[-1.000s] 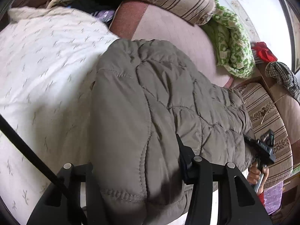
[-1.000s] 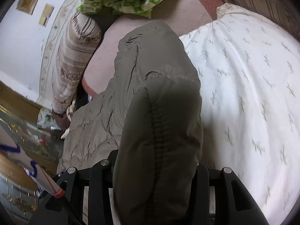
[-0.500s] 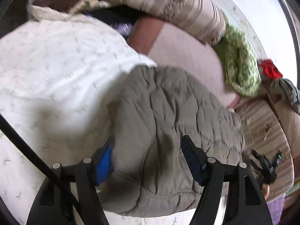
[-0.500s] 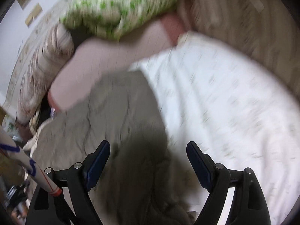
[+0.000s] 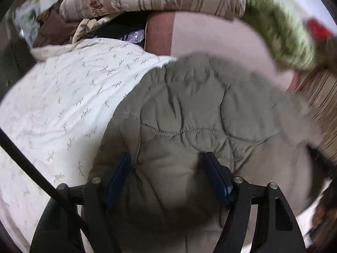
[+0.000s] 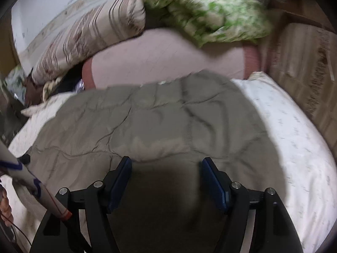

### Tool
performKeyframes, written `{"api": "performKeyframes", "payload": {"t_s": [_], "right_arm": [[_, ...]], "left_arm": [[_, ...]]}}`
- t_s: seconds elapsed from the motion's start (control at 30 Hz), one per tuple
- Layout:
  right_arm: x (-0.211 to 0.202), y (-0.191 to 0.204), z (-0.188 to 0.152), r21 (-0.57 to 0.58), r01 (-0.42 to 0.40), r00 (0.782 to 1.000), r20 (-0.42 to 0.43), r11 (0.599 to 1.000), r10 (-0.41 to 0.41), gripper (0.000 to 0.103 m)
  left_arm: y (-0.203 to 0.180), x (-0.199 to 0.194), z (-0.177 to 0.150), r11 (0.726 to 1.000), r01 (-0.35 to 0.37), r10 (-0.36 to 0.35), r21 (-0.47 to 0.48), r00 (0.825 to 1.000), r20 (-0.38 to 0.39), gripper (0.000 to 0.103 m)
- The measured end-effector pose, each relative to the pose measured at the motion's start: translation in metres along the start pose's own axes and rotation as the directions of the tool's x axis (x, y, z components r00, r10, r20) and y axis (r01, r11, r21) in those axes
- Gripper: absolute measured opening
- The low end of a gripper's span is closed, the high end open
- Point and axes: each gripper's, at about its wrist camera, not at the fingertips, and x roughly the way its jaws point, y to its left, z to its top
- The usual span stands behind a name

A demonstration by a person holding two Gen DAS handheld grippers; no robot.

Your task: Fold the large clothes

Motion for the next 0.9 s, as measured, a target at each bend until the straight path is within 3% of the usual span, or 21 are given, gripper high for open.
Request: {"api": "performKeyframes", "payload": {"t_s": [0.17,0.43,0.53,0.63,0.77,0.9], "right_arm": [[0.041,0.004,0.006,-0.035,0.055,0.998,-0.011,0.998,-0.055,0.084],[0.028,0.007,0.011,-0.037,0.074,0.997,0.021,0.997,-0.074,0.086],[0.01,0.022,0.014,-0.05,0.026,0.997,0.069,0.998,-0.022,0.086],[0.015,0.042,0.009,-0.107,-0.004,0.999,0.038,0.994,0.009,0.086],[0.035,0.054,-0.005,-0.181,0.069,0.997,0.044,0.981,-0.062,0.09],[0.02,0.056,0.004,-0.11,0.057,0.998,0.037,0.992,-0.053,0.088]], "left_arm": [[-0.016,0.008,0.001,0.991,-0.104,0.099,0.082,0.994,0.055,0.079],[-0.001,-0.005,0.013,0.999,-0.045,0.047,-0.025,0.995,0.083,0.083],[0.003,-0.002,0.014,0.994,-0.097,0.101,-0.052,0.992,0.073,0.083],[0.001,0.012,0.011,0.992,-0.123,0.124,-0.03,0.991,0.039,0.083],[-0.001,0.0,0.015,0.993,-0.117,0.117,-0.006,0.992,0.055,0.083],[0.019,-0.023,0.018,0.994,-0.083,0.09,-0.075,0.991,0.094,0.083]]}}
